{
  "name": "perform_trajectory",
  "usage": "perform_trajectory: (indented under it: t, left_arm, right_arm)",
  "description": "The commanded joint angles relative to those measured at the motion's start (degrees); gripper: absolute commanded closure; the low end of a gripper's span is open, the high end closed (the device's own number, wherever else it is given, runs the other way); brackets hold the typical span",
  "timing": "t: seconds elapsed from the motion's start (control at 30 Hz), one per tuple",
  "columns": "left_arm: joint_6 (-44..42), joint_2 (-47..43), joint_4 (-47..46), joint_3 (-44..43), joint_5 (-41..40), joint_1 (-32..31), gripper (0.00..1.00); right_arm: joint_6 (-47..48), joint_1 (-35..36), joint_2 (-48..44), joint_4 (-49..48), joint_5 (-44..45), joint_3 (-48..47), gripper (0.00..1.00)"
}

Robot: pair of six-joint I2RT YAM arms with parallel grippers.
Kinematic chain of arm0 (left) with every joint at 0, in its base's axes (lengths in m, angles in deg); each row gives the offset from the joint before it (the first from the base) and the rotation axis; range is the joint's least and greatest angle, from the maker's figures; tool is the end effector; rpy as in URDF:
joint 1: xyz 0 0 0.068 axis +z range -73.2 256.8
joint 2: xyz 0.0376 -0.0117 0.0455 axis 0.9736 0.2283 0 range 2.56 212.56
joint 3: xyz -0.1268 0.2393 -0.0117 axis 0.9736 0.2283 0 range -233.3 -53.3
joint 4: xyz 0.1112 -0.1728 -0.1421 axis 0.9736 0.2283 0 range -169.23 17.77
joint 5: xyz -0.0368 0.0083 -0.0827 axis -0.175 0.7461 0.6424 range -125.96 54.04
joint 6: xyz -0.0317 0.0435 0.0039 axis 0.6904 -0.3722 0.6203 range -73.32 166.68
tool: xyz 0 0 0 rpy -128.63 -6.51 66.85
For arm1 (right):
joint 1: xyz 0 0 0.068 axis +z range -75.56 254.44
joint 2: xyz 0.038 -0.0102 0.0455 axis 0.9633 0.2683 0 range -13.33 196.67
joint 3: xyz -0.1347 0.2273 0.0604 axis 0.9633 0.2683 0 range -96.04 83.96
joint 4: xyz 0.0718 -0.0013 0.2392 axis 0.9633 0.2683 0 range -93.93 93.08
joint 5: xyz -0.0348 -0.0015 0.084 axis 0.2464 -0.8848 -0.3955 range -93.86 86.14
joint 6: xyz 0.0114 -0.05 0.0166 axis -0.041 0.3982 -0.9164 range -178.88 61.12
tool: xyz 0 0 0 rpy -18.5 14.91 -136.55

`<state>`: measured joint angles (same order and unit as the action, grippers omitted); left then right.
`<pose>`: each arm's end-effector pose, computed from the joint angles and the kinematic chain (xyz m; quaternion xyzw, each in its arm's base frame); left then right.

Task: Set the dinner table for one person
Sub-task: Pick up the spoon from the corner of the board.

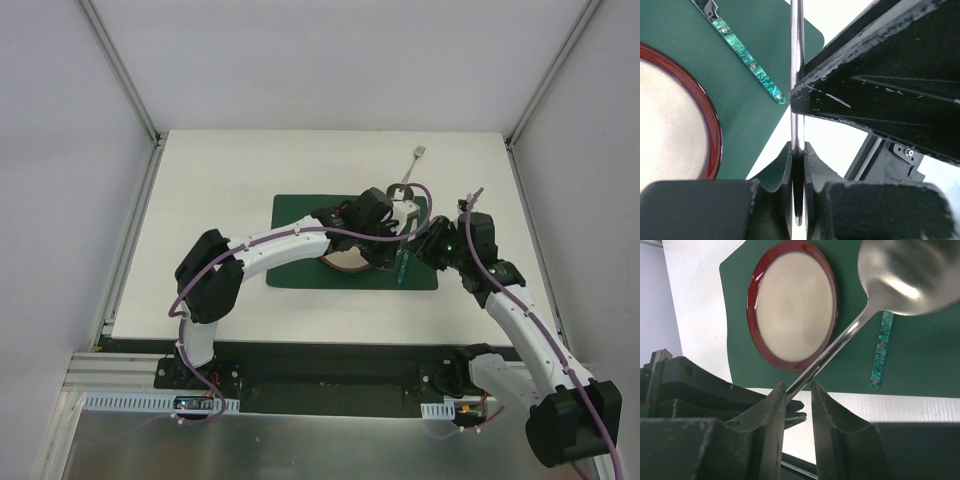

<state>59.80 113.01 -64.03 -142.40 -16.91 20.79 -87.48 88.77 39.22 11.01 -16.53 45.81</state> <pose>0.2344 -0.3685 0.2662 0.3913 0.7927 -0.3734 0.2813 0.1875 0.0559 0.2686 0.0513 0.8581 0.2723 0.4323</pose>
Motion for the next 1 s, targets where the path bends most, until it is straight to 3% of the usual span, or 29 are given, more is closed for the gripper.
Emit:
perform_trajectory:
  t: [0.0, 0.13, 0.23, 0.27, 0.3, 0.73, 0.87, 0.97]
  left_arm:
    - [0.32, -1.12, -3.16, -0.28, 1.34, 0.28, 1.0]
    - [0.41, -0.33, -3.34, -0.9, 2.22, 0.37, 1.0]
    - [0.5, -0.15, -3.6, -0.64, 2.31, 0.55, 1.0]
    - [0.5, -0.06, -3.86, -0.46, 2.4, 0.55, 1.0]
    - [0.5, 0.11, -4.04, -0.29, 2.66, 0.72, 1.0]
    - [1.11, 0.03, -6.06, 1.03, 3.1, 1.08, 1.0]
    - [1.11, -0.76, -6.06, 1.47, 2.14, 1.08, 0.83]
    - [1.2, -2.52, -5.62, 1.47, 2.31, 0.99, 0.59]
  right_arm:
    - [-0.84, 0.61, 1.14, -3.6, 0.45, 0.36, 0.71]
    - [-1.2, 0.79, 2.99, -5.18, 0.1, 0.27, 0.71]
    - [-1.37, 0.88, 3.96, -5.36, 0.01, -0.25, 0.87]
    - [-1.46, 1.05, 4.13, -5.45, 0.1, -0.34, 0.98]
    - [-1.46, 1.05, 4.13, -5.36, 0.18, -0.43, 0.99]
    - [-0.49, 1.14, 3.7, -4.48, 0.8, -0.35, 0.99]
    - [-0.14, 1.14, 3.17, -3.87, 1.41, -0.34, 0.99]
    - [1.0, 1.14, 2.73, -2.11, 2.73, -0.78, 0.99]
